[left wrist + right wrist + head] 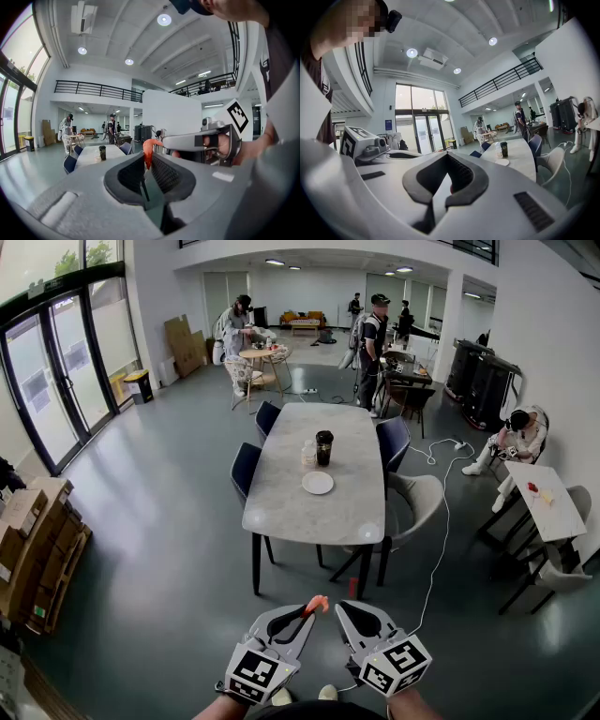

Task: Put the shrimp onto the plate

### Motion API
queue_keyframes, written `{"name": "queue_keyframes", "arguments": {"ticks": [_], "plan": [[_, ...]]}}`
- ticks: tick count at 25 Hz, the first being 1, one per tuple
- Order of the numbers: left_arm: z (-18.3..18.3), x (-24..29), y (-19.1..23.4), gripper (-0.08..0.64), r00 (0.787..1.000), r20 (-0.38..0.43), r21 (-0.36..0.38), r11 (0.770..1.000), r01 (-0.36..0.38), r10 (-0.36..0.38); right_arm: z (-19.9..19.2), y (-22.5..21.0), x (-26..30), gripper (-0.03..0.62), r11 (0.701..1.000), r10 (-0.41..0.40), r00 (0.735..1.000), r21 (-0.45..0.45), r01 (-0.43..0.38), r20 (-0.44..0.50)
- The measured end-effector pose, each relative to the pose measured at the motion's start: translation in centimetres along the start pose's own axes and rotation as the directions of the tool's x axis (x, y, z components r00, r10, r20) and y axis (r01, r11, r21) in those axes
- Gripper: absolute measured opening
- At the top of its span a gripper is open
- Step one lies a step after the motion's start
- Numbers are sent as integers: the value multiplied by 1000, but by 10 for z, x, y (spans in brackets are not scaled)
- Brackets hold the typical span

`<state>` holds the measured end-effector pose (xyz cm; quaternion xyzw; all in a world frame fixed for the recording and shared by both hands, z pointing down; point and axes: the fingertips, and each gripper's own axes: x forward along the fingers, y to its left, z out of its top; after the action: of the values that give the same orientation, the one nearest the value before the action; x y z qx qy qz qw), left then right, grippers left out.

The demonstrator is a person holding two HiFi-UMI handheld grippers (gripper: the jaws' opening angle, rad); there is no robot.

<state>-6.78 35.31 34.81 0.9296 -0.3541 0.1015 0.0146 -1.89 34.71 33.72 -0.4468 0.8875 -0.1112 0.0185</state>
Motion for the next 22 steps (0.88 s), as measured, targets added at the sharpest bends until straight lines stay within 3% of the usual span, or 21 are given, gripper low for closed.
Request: {"name": "queue_keyframes", "arguments": {"ticks": [12, 22], "plan": [[0, 14, 1, 38, 1000, -9, -2, 1000, -3, 3, -1, -12, 3, 2, 1000, 18, 1000, 1, -18, -10], [-3, 30, -1, 38, 999, -23, 9, 1000, -24, 24, 4, -29, -4, 2, 998, 50, 998, 36, -52, 46]]}}
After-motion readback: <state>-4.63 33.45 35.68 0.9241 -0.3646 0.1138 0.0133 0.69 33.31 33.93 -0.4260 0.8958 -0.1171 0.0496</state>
